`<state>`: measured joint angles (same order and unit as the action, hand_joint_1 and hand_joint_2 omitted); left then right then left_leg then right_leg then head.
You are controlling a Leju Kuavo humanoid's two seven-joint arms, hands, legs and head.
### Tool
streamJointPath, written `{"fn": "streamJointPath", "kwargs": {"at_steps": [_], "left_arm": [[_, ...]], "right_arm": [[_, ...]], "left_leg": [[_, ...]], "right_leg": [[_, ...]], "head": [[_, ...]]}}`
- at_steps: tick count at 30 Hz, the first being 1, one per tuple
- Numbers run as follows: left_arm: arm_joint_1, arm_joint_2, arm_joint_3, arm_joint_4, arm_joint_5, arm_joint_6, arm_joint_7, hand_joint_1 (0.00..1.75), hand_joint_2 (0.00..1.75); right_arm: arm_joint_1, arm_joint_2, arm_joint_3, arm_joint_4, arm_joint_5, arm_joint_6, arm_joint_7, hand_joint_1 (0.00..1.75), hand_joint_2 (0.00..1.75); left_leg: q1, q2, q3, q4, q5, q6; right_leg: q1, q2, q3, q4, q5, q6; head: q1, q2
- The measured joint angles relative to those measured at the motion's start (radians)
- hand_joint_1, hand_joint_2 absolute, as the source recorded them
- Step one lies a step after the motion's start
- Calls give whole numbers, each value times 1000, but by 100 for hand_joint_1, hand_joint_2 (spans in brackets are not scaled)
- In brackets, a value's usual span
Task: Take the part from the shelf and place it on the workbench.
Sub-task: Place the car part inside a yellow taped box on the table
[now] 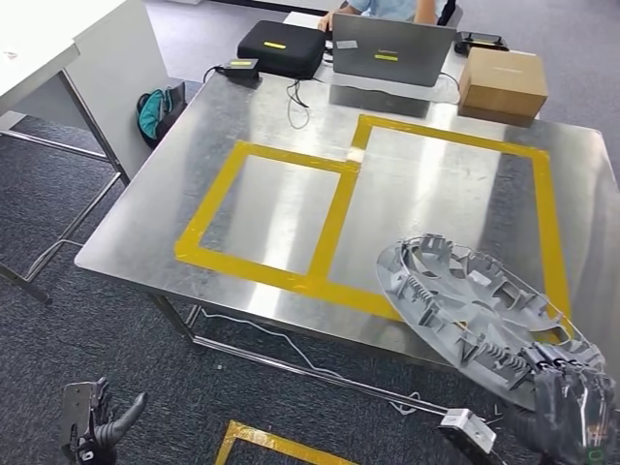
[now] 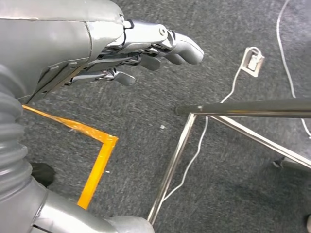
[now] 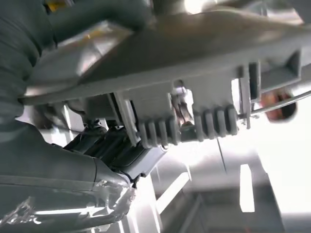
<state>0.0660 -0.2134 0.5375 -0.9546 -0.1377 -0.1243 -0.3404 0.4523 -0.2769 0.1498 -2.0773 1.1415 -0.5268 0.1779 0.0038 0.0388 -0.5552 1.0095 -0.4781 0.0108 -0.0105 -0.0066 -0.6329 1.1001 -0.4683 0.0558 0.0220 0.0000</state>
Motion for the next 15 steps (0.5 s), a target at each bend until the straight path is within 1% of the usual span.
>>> {"fn": "streamJointPath", "kwargs": {"at_steps": [1, 2, 5, 6, 8, 11, 12, 15], "left_arm": [[-3, 2, 0, 2, -1, 2, -1, 0, 175], [-6, 7, -1, 6, -4, 4, -4, 0, 175], [-16, 22, -3, 39, -12, 5, -34, 0, 175], [-20, 27, -5, 55, -15, 5, -46, 0, 175], [-29, 36, -11, 85, -19, 5, -64, 0, 175], [-38, 49, -18, 117, -21, 5, -74, 0, 175], [-39, 52, -18, 124, -21, 5, -74, 0, 175], [-42, 56, -20, 139, -22, 5, -74, 0, 175]], "right_arm": [[-5, -1, -13, 5, -54, 44, 4, 169, 175], [-10, -3, -29, 12, -106, 88, 9, 169, 175], [-22, -12, -105, 50, -250, 208, 4, 169, 175], [-28, -14, -138, 66, -286, 241, -6, 169, 175], [-45, -17, -204, 99, -327, 293, -22, 169, 175], [-68, -21, -282, 137, -341, 329, -35, 169, 175], [-72, -22, -298, 145, -342, 334, -36, 169, 175], [-78, -22, -328, 161, -339, 342, -37, 169, 175]], "left_leg": [[-2, 1, 1, 1, -2, -4], [-5, 1, 2, 2, -2, -2], [-9, 1, 2, 0, 1, 16], [-9, 1, 3, -3, 3, 15], [-8, 1, 5, -10, 7, 8], [-8, 1, 7, -16, 10, -7], [-7, 1, 7, -17, 11, -10], [-7, 1, 7, -17, 12, -12]], "right_leg": [[1, -4, 27, -45, 11, -3], [1, -7, 39, -67, 13, -3], [1, -4, 42, -73, 18, 1], [2, -4, 42, -73, 17, -1], [3, -4, 41, -73, 16, -4], [3, -5, 40, -73, 17, -10], [3, -5, 40, -73, 17, -11], [4, -5, 40, -72, 18, -13]], "head": [[-1, 0], [-1, 0], [-2, 0], [-2, 0], [-2, 0], [-2, 0], [-2, 0], [-2, 0]]}}
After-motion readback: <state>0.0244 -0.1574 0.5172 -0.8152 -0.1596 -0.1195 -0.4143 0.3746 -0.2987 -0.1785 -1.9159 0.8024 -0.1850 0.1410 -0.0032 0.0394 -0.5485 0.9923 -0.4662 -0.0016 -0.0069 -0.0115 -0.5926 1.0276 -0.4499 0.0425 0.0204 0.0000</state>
